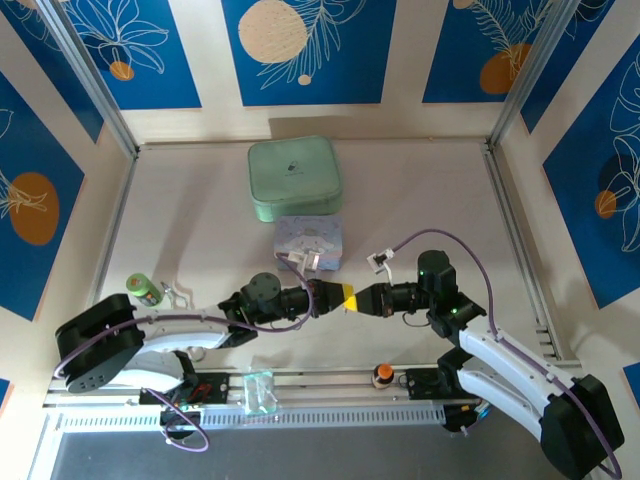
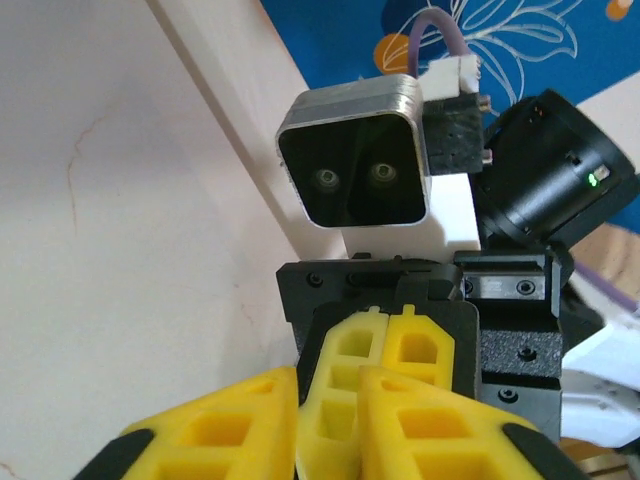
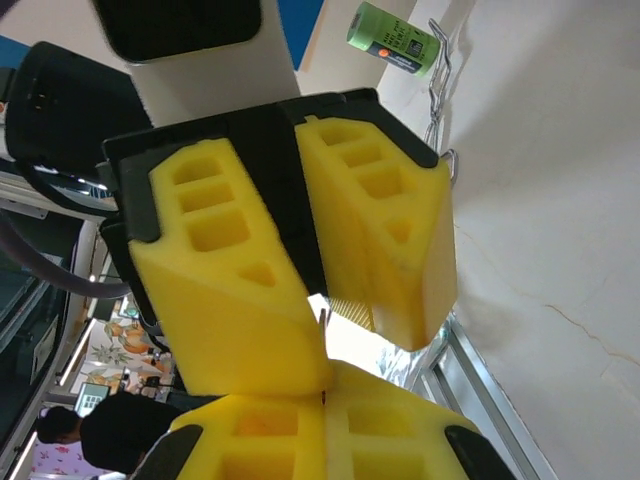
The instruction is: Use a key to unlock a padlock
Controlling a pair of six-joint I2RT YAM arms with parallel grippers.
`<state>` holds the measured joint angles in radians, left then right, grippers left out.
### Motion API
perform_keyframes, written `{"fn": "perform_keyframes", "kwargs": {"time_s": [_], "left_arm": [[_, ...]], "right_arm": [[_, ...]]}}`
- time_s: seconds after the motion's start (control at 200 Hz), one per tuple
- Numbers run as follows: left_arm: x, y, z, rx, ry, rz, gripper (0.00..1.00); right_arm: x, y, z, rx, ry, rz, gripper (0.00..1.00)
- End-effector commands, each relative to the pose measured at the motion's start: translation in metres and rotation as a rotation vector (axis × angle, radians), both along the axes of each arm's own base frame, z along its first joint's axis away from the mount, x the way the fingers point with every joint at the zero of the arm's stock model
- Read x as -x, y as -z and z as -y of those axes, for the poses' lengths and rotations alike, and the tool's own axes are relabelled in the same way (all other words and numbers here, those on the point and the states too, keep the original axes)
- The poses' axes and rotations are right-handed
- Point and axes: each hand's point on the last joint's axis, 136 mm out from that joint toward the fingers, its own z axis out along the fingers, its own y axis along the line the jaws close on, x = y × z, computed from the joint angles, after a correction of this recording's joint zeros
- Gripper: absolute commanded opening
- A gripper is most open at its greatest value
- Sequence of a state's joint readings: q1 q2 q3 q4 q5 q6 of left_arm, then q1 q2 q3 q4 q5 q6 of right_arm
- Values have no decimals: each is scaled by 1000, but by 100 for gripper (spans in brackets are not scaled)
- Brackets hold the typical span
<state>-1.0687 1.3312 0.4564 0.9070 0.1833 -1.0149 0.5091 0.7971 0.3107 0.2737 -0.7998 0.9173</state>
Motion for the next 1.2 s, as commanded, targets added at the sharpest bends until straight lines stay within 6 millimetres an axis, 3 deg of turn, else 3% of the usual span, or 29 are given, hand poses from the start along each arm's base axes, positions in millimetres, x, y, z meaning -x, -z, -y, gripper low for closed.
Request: {"fn": "perform_keyframes", "kwargs": {"time_s": [0.0, 0.16, 0.275, 0.31, 0.35, 0.375, 0.405, 0.465, 0.56, 0.66, 0.825, 0.915, 1.061, 1.196], "left_arm": [[2, 0, 0, 39, 9, -16, 21], [-1, 8, -1, 10, -7, -48, 1], [-4, 10, -4, -25, -36, -70, 0], [-6, 10, -6, -37, -48, -79, 0], [-7, 12, -9, -60, -66, -97, 0], [-9, 15, -11, -81, -81, -109, 0], [-10, 19, -14, -110, -98, -124, 0], [-13, 23, -22, -160, -134, -132, 0], [-20, 26, -36, -225, -199, -147, 0], [-25, 25, -46, -289, -230, -152, 0], [-28, 8, -51, -260, -262, -157, 0], [-29, 1, -58, -265, -291, -159, 0], [-32, -13, -67, -217, -322, -112, 0], [-29, -29, -65, -104, -305, -83, 0]], "right_arm": [[-4, -6, -1, -41, 17, 15, 0], [-10, -6, -4, -36, 52, 21, 0], [-16, -6, -3, -31, 94, 10, 0], [-17, -7, -3, -32, 106, -1, 13], [-18, -7, -3, -34, 120, -21, 51], [-17, -8, -3, -35, 121, -28, 67], [-15, -8, -3, -25, 124, -36, 76], [-14, -6, -1, 17, 147, -32, 82], [-19, 2, 7, 142, 244, 35, 82], [-22, -2, 8, 214, 293, 143, 81], [-20, -17, -14, 242, 264, 317, 65], [-22, -15, -23, 351, 280, 414, 65], [-22, -15, -38, 278, 230, 339, 50], [-30, -26, -37, 76, 236, 178, 50]]}}
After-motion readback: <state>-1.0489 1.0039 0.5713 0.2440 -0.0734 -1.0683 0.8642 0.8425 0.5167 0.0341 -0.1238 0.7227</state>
